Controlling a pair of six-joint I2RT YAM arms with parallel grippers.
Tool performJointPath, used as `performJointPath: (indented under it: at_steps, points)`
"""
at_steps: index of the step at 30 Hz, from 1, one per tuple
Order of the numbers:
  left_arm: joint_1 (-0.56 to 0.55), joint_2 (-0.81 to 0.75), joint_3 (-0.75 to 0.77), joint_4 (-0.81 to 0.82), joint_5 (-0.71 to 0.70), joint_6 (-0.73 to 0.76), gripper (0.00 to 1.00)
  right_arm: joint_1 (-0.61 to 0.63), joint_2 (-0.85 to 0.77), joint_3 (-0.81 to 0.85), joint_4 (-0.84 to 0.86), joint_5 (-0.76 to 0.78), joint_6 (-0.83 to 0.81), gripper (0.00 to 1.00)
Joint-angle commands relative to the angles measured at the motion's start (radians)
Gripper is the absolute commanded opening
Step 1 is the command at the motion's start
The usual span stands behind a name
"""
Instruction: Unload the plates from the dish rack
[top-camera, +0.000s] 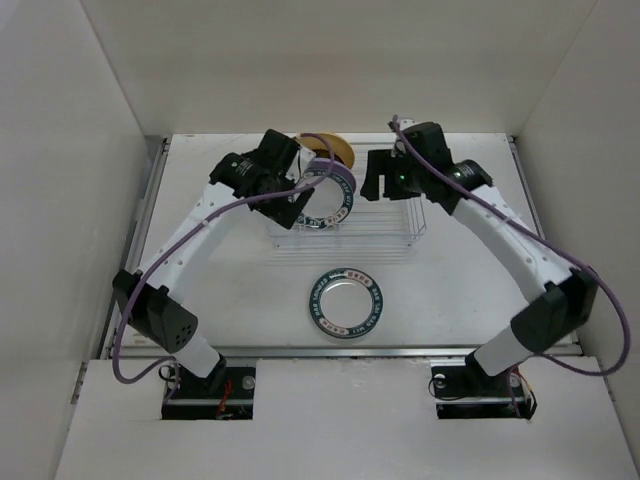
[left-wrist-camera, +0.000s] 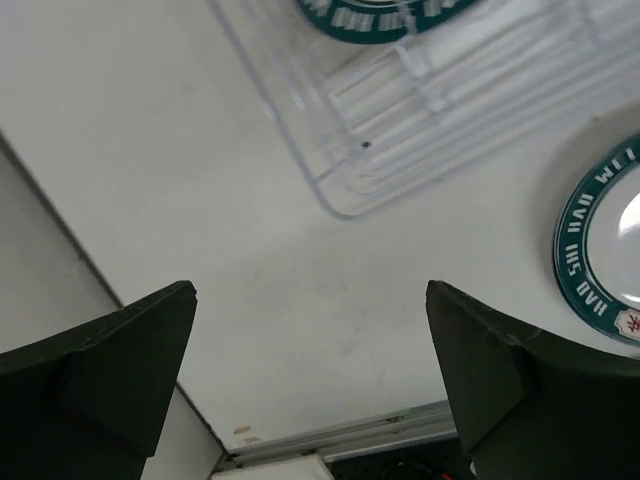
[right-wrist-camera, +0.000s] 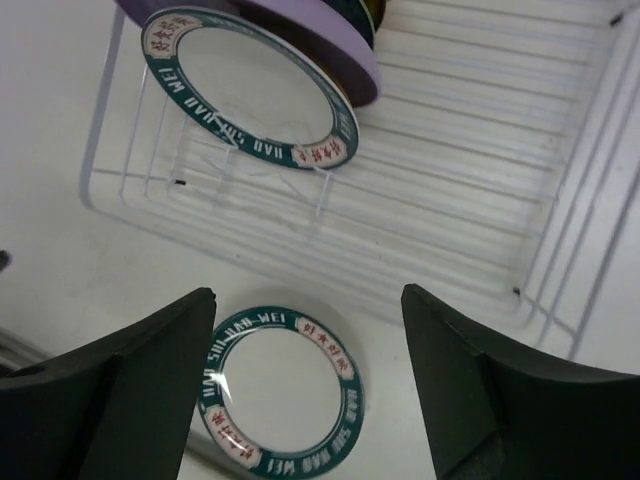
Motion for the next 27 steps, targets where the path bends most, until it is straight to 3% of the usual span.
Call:
performJointPath:
  at_steps: [1, 2, 7, 18, 22, 23, 24, 27]
  points:
    - [0.077, -0.018, 0.018, 0.018, -0.136, -0.076, 1.00, -0.004, 0.174, 0.101, 0.122, -0.096, -0.162, 0.80]
    - [0.117, -0.004, 0.018, 0.018, -0.145, -0.076, 1.00, 0.008, 0.212, 0.124, 0.122, -0.096, -0.202, 0.71]
    - [0.207, 0.079, 0.018, 0.007, -0.099, -0.108, 1.00, 0.034, 0.364, 0.219, 0.210, -0.126, -0.285, 0.57]
    - [0.284, 0.263, 0.058, -0.002, -0.015, -0.119, 0.98, 0.034, 0.581, 0.340, 0.276, -0.094, -0.326, 0.50]
    - [0.284, 0.316, 0.058, 0.007, 0.036, -0.119, 0.81, 0.034, 0.590, 0.340, 0.296, -0.082, -0.335, 0.47]
    - [0.284, 0.326, 0.067, 0.007, 0.066, -0.119, 0.68, 0.034, 0.590, 0.340, 0.296, -0.082, -0.349, 0.43]
    - [0.284, 0.336, 0.067, 0.007, 0.082, -0.119, 0.61, 0.034, 0.601, 0.349, 0.296, -0.067, -0.363, 0.43]
    - [0.293, 0.376, 0.096, -0.020, 0.146, -0.119, 0.52, 0.034, 0.610, 0.349, 0.296, -0.030, -0.387, 0.43]
